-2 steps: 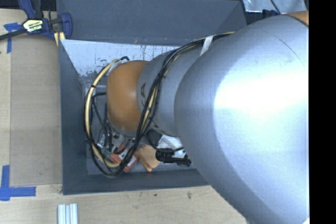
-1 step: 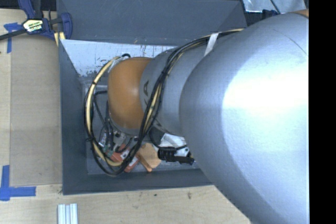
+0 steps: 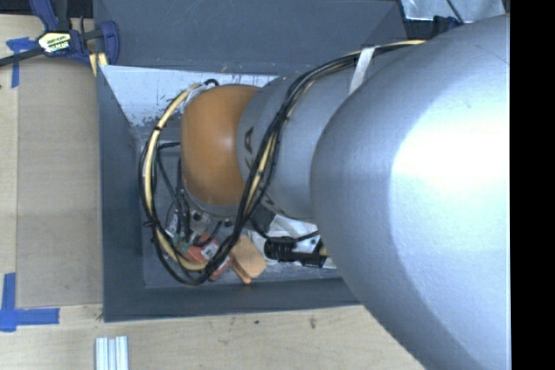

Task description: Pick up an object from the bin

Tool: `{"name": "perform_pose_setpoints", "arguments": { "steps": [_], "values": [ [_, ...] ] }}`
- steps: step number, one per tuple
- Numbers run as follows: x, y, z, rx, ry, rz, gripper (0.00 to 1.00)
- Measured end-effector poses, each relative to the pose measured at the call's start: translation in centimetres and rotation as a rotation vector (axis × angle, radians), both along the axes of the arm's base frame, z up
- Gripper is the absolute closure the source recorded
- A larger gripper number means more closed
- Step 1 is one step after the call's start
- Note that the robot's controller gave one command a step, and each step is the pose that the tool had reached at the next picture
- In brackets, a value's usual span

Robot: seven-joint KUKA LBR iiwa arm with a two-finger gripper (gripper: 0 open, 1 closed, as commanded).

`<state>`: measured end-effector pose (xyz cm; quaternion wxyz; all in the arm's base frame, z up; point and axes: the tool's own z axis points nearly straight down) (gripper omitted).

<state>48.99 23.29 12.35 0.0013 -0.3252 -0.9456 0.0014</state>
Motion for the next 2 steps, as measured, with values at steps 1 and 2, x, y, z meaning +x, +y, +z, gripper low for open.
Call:
{"name": "perform_pose_setpoints", "arguments": {
  "steps": [1,2],
  "values": [
    [0.1,0.0,1.4,0.001,-0.003,0.0,1.0],
    [0.0,0.0,3.0,0.001,-0.003,0.001,1.0]
  ]
}}
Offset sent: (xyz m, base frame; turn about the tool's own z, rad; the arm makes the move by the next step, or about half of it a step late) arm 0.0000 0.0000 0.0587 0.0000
